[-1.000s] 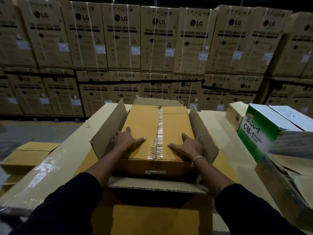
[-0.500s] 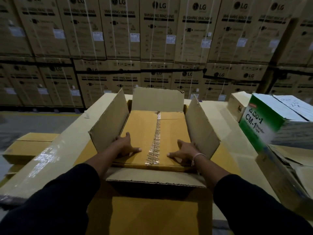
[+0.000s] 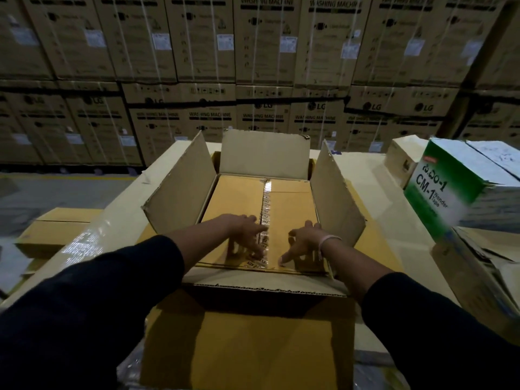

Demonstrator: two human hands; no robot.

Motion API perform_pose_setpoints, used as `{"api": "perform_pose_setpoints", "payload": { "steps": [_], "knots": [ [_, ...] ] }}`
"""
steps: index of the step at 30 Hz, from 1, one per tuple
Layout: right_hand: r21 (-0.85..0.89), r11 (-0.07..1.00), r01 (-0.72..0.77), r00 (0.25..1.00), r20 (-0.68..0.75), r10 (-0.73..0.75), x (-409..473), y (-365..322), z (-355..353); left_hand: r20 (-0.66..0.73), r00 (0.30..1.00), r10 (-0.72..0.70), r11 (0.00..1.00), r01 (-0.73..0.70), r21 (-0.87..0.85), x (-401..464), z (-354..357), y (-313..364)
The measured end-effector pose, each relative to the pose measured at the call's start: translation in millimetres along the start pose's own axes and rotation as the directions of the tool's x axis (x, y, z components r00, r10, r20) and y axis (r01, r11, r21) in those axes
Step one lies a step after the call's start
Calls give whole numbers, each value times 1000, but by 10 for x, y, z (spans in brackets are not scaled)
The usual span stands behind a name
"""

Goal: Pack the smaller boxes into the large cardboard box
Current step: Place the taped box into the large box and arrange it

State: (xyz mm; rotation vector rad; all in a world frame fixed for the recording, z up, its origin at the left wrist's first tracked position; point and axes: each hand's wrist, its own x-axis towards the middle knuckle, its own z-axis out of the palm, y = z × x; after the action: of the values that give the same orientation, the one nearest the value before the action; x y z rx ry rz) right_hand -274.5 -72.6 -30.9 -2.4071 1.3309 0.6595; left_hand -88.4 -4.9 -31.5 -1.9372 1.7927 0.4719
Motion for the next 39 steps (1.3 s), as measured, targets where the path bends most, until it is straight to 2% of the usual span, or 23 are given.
{"api": "perform_pose_setpoints", "payload": {
  "steps": [3,8,12,17,21,25,27,30,33,36,39],
  "knots": [
    [14,999,47,995,83,-48,40,73,-40,17,997,71,995,-72,63,112,13,168],
    [-31,996,86,985,154,-80,45,151,-117,23,999,36,985,-40,170,168,78,206],
    [34,997,69,978,194,-74,18,152,-159,-13,1000,4,964,-1,265,70,1,185],
    [39,996,86,963,253,-93,10,6,-279,-170,981,-89,942,138,307,-258,-368,96],
    [-17,986,164,957,245,-155,6,-267,-396,-255,941,-221,892,301,336,-656,-594,-392],
    [-69,956,287,949,154,-274,54,-670,-379,-266,882,-389,809,465,360,-931,-362,-1014],
    [-56,939,339,933,146,-328,110,-852,-286,-313,856,-412,786,507,354,-1009,-109,-1242],
    [-238,902,360,932,143,-334,200,-995,-78,-408,839,-360,776,512,369,-1068,184,-1408],
    [-430,847,311,950,115,-290,264,-985,80,-458,836,-304,747,507,429,-1074,228,-1401],
    [-569,786,243,960,27,-277,182,-924,17,-448,841,-303,729,507,459,-1095,173,-1316],
    [-680,712,176,924,-135,-357,-5,-887,-192,-421,844,-332,718,516,467,-1118,114,-1226]
  ]
}}
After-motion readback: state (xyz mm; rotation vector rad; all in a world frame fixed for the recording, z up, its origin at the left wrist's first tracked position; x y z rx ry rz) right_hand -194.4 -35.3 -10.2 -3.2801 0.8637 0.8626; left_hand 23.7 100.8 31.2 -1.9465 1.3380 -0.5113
